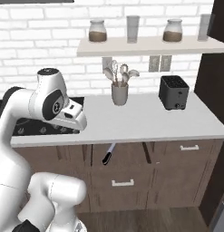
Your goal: Pick up the knife from the drawer and place it on the cutting board. Then place the meat from the plate to the cutting board.
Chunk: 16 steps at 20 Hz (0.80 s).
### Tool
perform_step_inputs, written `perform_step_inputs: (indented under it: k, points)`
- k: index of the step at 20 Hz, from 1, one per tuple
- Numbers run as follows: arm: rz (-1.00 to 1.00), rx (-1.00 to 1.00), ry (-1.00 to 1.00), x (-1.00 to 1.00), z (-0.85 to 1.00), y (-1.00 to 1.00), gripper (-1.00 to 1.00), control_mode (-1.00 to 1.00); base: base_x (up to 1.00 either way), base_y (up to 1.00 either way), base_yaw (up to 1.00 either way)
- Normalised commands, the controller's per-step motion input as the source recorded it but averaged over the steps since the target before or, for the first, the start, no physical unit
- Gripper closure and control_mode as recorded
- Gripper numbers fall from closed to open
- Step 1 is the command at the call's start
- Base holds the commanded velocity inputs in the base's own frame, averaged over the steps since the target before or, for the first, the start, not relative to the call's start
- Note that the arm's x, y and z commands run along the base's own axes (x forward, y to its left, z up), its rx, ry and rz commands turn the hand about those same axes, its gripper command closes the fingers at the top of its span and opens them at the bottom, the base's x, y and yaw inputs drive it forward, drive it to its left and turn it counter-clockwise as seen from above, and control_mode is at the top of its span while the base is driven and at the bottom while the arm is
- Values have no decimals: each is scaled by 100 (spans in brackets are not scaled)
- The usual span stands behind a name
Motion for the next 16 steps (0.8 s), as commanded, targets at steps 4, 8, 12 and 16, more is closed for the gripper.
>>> perform_step_inputs:
  k: [4,8,12,16]
  points:
    - [0,0,0,0,0,0,-100,100,-19,40,-44]
    - [0,0,0,0,0,0,-100,100,-10,52,-41]
    - [0,0,0,0,0,0,-100,100,0,58,-29]
    - [0,0,0,0,0,0,-100,100,-3,52,-15]
